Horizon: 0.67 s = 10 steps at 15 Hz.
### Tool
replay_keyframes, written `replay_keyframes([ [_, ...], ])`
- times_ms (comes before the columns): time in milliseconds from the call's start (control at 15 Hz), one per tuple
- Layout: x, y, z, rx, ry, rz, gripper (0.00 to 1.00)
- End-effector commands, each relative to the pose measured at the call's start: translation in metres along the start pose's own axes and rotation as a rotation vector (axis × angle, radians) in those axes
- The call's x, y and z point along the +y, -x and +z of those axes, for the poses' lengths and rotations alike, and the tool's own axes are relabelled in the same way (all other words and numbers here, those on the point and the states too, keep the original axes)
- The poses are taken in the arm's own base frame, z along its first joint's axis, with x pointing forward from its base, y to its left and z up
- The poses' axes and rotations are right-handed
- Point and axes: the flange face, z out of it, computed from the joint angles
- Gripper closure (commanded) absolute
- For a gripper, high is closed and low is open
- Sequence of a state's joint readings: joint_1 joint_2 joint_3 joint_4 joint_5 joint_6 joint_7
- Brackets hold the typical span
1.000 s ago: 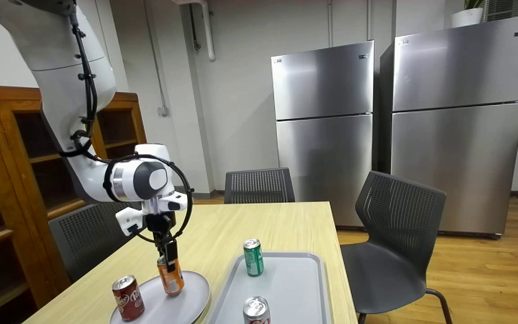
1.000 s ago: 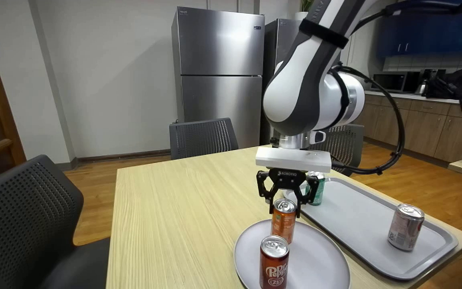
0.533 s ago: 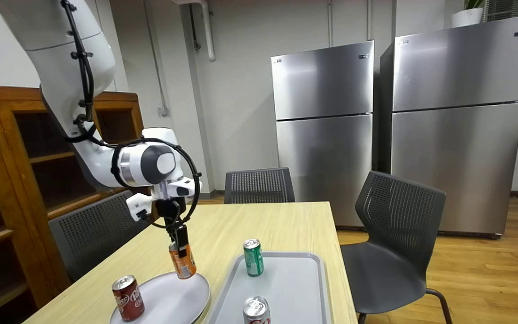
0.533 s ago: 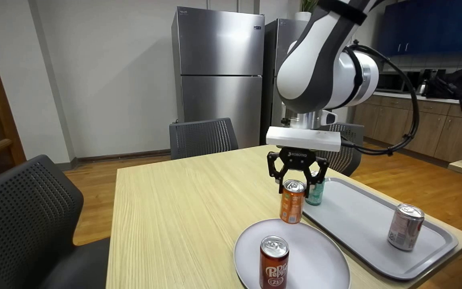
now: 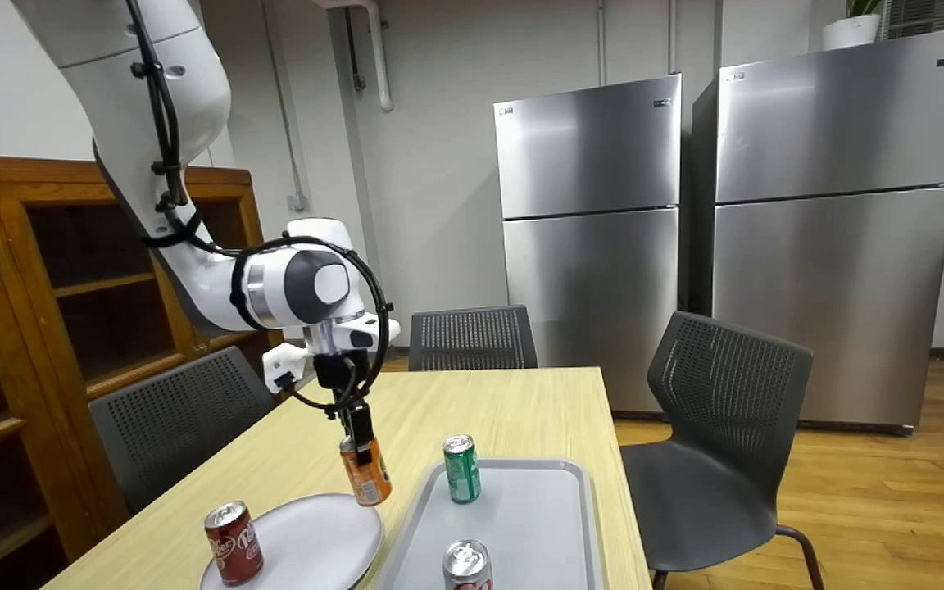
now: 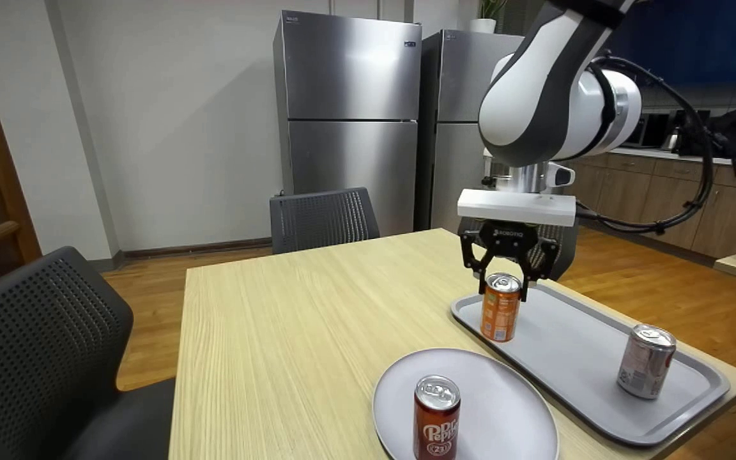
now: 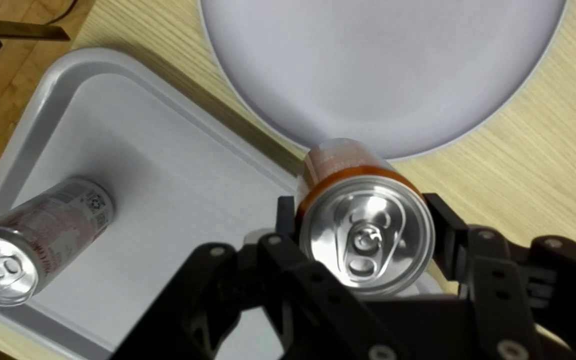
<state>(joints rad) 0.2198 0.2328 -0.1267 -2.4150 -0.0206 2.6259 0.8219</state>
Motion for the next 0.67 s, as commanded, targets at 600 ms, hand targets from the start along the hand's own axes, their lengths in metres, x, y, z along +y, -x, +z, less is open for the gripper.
replay_keyframes([
  [600, 0.076, -0.055, -0.010, -0.007, 0.012, 0.183, 0.62],
])
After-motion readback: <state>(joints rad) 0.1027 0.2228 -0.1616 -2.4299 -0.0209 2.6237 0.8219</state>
